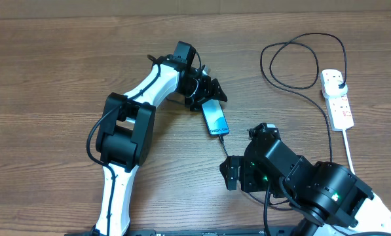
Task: Plug charger to phone and switch on socket
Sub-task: 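Lay the phone flat on the table, screen up, with the left gripper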
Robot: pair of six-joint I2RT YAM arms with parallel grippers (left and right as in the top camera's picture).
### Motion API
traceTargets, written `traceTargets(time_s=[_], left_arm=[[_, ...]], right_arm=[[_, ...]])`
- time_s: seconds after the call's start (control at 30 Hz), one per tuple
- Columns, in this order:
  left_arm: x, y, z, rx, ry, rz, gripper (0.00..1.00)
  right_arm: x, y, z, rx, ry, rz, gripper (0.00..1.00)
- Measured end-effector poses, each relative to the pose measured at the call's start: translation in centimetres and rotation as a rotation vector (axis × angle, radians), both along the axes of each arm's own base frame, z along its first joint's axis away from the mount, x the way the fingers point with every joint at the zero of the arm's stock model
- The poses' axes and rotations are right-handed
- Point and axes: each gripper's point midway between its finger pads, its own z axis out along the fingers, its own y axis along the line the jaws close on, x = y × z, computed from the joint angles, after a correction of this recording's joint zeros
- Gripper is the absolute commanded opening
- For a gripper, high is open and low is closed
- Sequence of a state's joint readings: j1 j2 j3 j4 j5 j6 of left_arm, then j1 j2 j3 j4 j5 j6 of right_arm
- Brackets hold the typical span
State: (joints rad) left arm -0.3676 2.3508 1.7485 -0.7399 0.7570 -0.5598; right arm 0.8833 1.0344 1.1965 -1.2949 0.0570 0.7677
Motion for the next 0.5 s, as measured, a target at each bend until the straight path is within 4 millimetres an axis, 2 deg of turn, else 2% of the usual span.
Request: traceTargets(time_s=[0.2, 0.3, 0.5], left_arm=[[0.85, 0.28, 0.03, 0.027, -0.042, 0.011, 0.74], [0.81, 0.36, 0.0, 0.033, -0.04, 0.012, 0.72], [0.66, 0.5, -0.08, 0.05, -0.047, -0.002, 0.75]], right_arm=[[-0.13, -0.16, -0.12, -0.006, 0.008, -0.005, 1.0], [-0.13, -0.14, -0.1, -0.004, 0.008, -0.006, 1.0], [-0.05, -0.21, -0.1, -0.008, 0.004, -0.009, 1.0]])
